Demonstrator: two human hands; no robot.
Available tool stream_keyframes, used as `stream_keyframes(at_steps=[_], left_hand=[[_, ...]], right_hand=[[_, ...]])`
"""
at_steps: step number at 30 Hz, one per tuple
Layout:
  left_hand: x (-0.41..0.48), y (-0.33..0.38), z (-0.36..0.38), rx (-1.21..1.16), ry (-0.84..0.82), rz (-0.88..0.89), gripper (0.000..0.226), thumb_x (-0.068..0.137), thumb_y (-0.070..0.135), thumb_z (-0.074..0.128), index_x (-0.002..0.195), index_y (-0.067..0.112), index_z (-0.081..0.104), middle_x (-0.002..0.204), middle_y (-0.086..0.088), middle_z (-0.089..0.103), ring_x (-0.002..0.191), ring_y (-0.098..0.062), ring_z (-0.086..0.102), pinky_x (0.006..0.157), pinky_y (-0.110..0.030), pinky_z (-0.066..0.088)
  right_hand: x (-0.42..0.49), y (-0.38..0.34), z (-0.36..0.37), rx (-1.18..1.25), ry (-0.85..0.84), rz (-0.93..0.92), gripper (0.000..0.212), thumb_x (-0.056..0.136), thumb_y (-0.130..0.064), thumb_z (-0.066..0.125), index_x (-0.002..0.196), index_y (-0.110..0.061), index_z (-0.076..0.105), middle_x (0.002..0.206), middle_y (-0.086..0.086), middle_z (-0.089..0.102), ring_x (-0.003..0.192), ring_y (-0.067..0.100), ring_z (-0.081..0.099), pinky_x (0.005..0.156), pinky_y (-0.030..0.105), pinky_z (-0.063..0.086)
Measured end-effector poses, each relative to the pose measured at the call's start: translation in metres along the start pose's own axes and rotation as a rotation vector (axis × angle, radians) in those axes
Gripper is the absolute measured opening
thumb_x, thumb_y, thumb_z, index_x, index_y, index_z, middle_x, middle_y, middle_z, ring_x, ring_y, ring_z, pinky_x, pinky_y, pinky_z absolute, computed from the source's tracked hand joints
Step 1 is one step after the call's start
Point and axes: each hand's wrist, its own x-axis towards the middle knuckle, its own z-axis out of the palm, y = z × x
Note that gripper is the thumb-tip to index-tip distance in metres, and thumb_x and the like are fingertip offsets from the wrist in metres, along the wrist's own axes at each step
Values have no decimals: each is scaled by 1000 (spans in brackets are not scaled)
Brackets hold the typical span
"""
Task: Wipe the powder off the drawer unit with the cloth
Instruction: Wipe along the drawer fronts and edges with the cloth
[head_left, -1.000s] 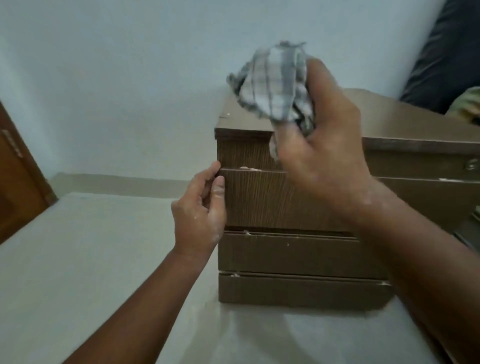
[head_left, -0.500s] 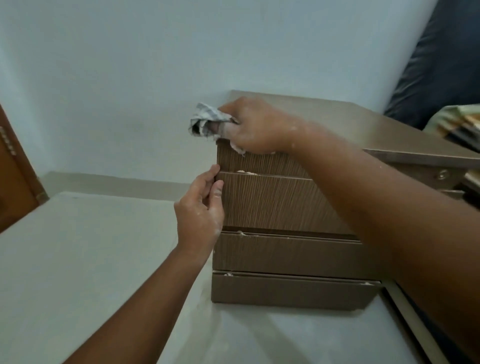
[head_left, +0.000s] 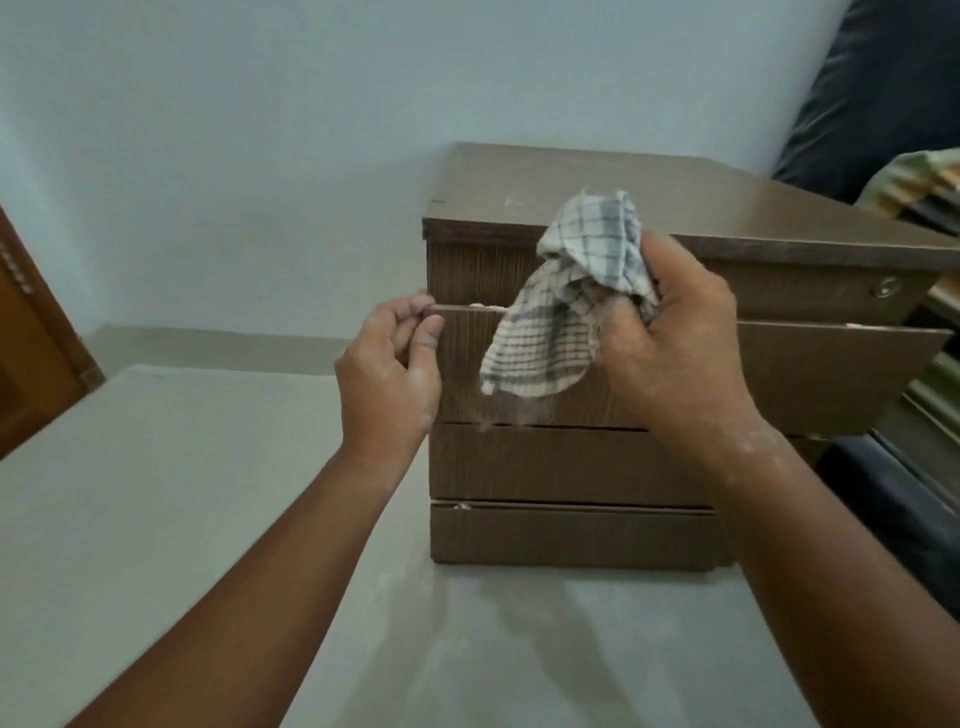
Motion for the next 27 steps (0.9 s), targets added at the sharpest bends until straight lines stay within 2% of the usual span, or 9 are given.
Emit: stream_keyframes(at_steps=[4,9,11,14,16,19,22,25,27], left_hand=[[-16,2,-5,-35,22,45,22,97,8,62,118,3,64,117,-3,72,112,-4,68,105,-26,51],[-21,4,-7,-98,3,5,33,97,8,61,130,6,63,118,-7,73,113,-10,70,102,-30,54],[-21,2,-9,-86,-18,36,35,96,8,60,132,8,63,119,-4,72,112,-8,70,100,-29,55],[-21,-1,-13,-3,-36,53,38,94,1,58,130,9,65,111,-4,75,94,-9,72,85,-21,56],[-20,-1,-13,31,-31,43,39,91,-2,57,127,10,67,96,-3,75,73,-2,65,71,-17,52],[-20,-1,-12,33,-36,65,43,89,-6,54,127,9,67,89,-2,74,65,3,58,66,-17,49],[-20,0,-10,39,-7,121,44,92,-3,56,134,9,63,111,-7,76,87,-8,70,82,-22,57],[-19,1,-6,51,15,188,36,97,6,60,133,1,61,131,-12,66,118,-10,64,102,-16,50],[-19,0,-2,67,12,222,34,97,8,62,130,1,64,134,-15,63,123,-10,60,104,-10,44]], right_hand=[[0,5,-1,43,147,-30,34,89,-6,51,119,-15,65,109,3,67,99,18,65,88,44,58],[-7,-7,27,-68,32,-83,63,86,6,58,142,-20,56,135,10,53,115,13,54,98,13,47],[-13,-11,47,-120,-120,-109,64,87,3,59,145,-25,53,146,10,46,126,16,49,108,21,45],[-19,-9,72,-416,-198,-213,54,86,-12,60,139,-18,58,143,14,53,125,31,53,109,48,41],[-20,-7,82,-533,-166,-215,48,85,-24,54,132,-16,62,136,12,58,115,32,56,102,47,39],[-19,-2,87,-530,-92,-222,41,84,-29,48,117,-14,66,122,11,63,98,30,59,89,44,41],[-16,9,84,-556,-45,-255,32,84,-27,54,110,-12,66,115,11,64,93,28,58,83,43,41],[-17,27,70,-600,-8,-257,32,87,-30,53,109,-11,65,116,12,63,95,27,57,83,43,42],[-18,41,55,-612,34,-253,32,87,-30,53,106,-8,65,115,14,64,95,28,57,82,43,43]])
